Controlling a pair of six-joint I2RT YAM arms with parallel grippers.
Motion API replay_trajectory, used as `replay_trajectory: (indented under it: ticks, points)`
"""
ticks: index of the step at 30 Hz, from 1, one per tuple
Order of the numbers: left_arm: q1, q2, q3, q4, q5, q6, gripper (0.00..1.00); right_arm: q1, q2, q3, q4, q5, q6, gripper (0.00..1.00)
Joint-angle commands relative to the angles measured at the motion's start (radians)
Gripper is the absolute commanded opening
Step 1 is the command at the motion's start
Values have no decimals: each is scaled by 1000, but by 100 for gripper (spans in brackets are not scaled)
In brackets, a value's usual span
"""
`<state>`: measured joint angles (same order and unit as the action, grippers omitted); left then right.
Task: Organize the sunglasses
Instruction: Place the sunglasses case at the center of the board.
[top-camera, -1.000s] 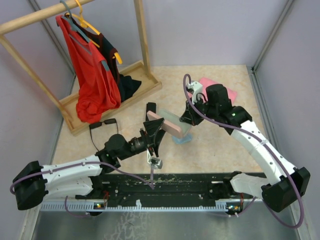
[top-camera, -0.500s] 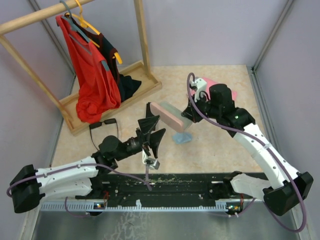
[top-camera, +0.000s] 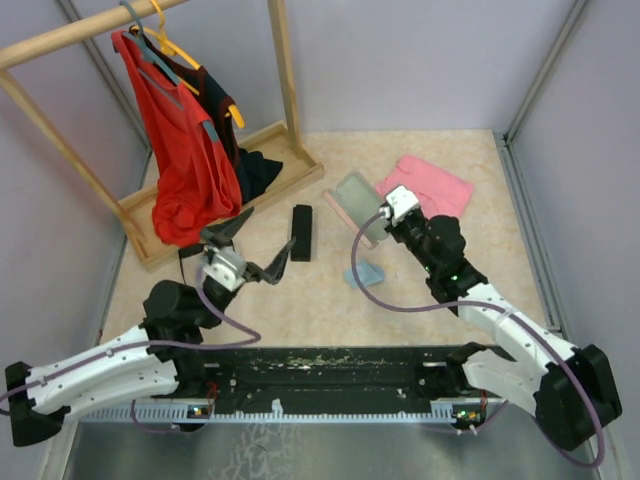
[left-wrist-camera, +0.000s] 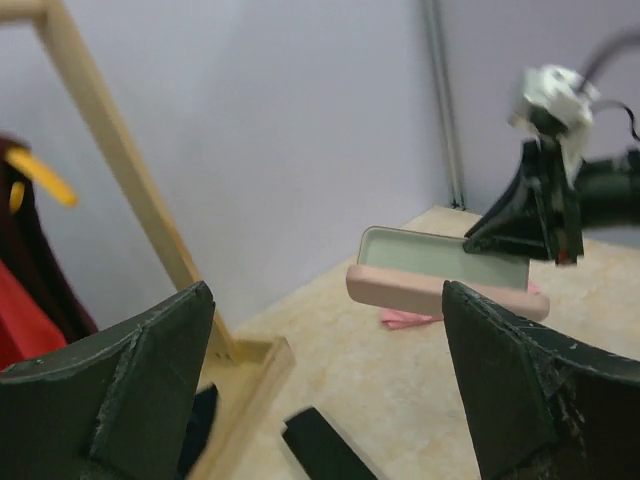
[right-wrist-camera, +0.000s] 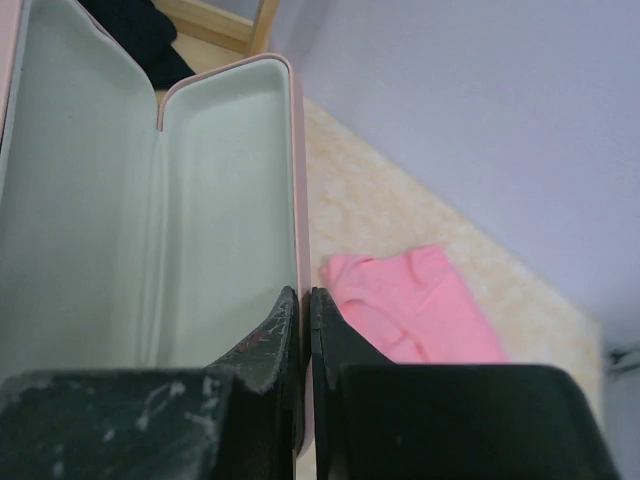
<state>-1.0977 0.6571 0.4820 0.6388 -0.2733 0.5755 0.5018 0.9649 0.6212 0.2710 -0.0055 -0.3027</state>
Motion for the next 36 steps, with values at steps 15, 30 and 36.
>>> replay_trajectory:
  ticks: [15,30,36]
  points:
    - [-3,-42,232,-726,-368,-773,100,54,472,-31,656,108,-986,0]
    - [-2,-82,222,-765,-412,-740,100,146,771,43,780,224,-1113,0]
    - [-2,-79,220,-778,-413,-747,100,149,789,15,795,196,-1091,13]
